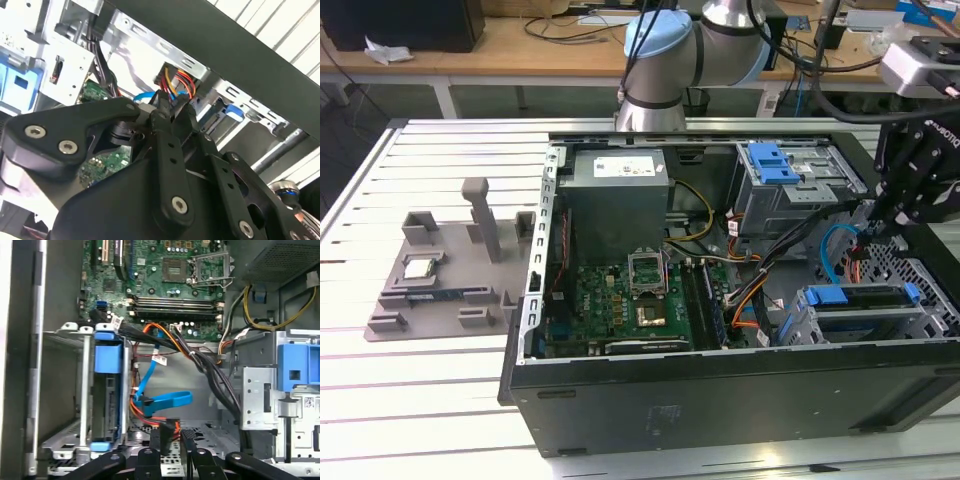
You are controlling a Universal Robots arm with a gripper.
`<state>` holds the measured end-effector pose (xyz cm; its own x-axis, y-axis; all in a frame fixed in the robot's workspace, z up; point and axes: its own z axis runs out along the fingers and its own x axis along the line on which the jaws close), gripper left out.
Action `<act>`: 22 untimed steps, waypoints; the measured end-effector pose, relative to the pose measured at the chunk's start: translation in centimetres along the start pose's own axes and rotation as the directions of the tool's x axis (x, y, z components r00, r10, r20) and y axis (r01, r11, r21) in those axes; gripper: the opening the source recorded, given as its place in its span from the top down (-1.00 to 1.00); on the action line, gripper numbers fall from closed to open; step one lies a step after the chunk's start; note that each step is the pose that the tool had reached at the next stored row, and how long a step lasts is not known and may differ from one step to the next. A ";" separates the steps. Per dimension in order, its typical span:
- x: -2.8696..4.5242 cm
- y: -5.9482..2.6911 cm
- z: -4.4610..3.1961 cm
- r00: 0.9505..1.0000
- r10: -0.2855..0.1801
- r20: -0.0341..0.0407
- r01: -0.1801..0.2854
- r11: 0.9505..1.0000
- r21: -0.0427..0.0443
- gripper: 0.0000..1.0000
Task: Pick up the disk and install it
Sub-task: 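Insert the first disk wire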
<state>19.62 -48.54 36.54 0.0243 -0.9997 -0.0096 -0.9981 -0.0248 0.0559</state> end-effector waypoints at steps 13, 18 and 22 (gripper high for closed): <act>-0.48 -0.10 0.75 0.998 0.003 -0.059 -0.003 1.000 -0.001 0.40; -0.40 -0.11 0.95 0.997 0.004 -0.077 -0.004 1.000 -0.002 0.40; -0.39 -0.11 0.96 0.997 0.004 -0.077 -0.004 1.000 -0.002 0.42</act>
<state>19.67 -48.13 35.58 0.0247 -0.9974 0.0677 -0.9981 -0.0208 0.0576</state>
